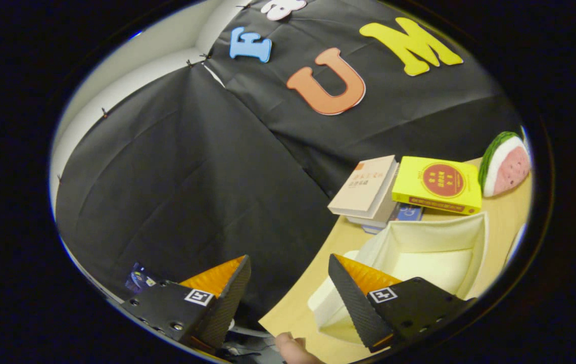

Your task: Open the storage box then place both shoes into the box .Put the left shoe in first, then the right shoe, with the right side of both shoes facing outward in a uniform manner.

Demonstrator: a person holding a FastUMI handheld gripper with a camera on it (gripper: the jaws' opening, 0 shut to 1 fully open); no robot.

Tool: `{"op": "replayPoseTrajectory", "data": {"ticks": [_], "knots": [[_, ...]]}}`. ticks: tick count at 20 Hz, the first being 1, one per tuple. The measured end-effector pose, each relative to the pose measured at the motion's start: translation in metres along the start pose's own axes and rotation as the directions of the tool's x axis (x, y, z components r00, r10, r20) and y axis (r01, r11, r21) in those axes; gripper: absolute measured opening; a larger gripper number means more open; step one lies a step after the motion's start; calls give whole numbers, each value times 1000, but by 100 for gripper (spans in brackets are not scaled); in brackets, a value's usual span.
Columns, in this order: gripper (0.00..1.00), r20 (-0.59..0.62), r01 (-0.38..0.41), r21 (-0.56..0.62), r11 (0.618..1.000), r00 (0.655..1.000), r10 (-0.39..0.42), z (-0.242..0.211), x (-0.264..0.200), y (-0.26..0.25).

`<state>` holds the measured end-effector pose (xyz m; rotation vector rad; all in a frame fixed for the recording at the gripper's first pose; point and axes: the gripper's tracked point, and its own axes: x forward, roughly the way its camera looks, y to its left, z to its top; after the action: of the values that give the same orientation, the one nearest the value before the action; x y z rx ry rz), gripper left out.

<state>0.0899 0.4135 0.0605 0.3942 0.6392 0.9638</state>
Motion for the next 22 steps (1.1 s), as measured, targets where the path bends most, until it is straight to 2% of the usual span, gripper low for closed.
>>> {"op": "replayPoseTrajectory", "data": {"ticks": [5,9,12,17,22], "knots": [[95,25,154,-66,986,988,-153,6,-53,-69],[95,29,279,-121,953,960,-278,5,-106,-126],[95,35,381,-147,913,924,-380,4,-147,-175],[95,-21,553,-192,811,823,-567,-20,-204,-254],[95,-181,674,-255,693,671,-719,-73,-250,-338]]}}
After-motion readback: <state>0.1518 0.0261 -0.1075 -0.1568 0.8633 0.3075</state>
